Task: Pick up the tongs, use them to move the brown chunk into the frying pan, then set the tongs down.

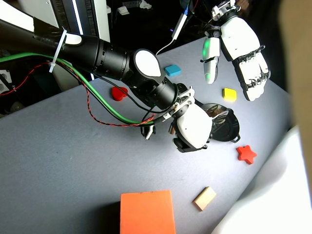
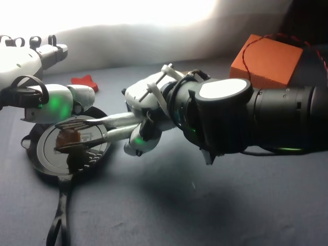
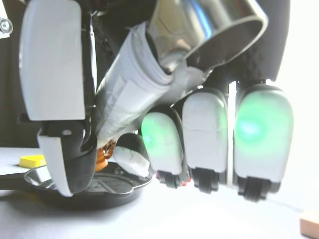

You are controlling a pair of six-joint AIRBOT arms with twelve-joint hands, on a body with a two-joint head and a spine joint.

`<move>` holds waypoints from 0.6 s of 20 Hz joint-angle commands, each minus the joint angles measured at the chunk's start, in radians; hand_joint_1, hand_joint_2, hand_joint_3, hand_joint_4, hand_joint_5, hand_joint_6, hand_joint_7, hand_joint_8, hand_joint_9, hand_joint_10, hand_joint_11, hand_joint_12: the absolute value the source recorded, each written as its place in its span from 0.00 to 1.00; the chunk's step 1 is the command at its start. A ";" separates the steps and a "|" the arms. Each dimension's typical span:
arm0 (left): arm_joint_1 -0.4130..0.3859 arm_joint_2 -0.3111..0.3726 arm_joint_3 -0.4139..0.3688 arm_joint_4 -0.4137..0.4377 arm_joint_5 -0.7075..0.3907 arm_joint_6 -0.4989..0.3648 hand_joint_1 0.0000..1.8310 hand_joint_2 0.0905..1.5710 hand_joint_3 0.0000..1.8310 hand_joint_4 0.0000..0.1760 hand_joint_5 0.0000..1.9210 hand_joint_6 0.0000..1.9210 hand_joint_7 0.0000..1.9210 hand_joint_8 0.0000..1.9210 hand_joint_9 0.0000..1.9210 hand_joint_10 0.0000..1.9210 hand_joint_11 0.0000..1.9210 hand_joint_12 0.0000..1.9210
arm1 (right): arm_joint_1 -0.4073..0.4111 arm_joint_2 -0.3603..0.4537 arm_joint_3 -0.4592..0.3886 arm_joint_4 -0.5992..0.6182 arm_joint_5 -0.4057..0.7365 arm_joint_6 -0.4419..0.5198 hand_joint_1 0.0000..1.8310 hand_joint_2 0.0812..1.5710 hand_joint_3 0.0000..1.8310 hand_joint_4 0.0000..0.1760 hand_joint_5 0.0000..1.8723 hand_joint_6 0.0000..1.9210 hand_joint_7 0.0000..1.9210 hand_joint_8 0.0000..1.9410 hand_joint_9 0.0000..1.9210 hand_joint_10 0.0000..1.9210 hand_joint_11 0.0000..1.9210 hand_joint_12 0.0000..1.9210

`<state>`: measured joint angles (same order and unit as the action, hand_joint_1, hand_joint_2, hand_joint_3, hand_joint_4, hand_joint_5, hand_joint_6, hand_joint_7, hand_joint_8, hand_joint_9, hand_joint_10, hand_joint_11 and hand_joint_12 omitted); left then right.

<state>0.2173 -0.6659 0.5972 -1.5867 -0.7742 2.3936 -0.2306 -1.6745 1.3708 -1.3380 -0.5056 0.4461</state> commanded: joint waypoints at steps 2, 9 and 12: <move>-0.008 0.002 0.003 0.070 -0.030 0.008 0.01 0.82 0.00 0.14 0.04 0.00 0.07 0.00 0.08 0.00 0.00 0.36 | 0.002 0.002 -0.003 -0.041 0.025 0.005 0.28 0.96 0.00 0.00 0.50 0.79 0.66 0.84 0.67 0.98 0.61 1.00; -0.007 0.001 0.001 0.069 -0.030 0.008 0.00 0.81 0.00 0.20 0.03 0.00 0.07 0.00 0.08 0.00 0.00 0.40 | 0.002 0.019 -0.008 -0.040 0.036 0.009 0.22 0.95 0.00 0.00 0.47 0.62 0.63 0.72 0.62 0.89 0.53 1.00; -0.007 0.001 0.001 0.069 -0.030 0.008 0.00 0.82 0.00 0.19 0.03 0.00 0.06 0.00 0.08 0.00 0.00 0.37 | 0.003 0.038 -0.025 -0.041 0.064 -0.004 0.19 0.94 0.00 0.00 0.47 0.66 0.63 0.75 0.62 0.92 0.53 1.00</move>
<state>0.2173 -0.6701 0.5972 -1.5867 -0.7738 2.3978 -0.2359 -1.6386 1.3483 -1.3376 -0.4706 0.4393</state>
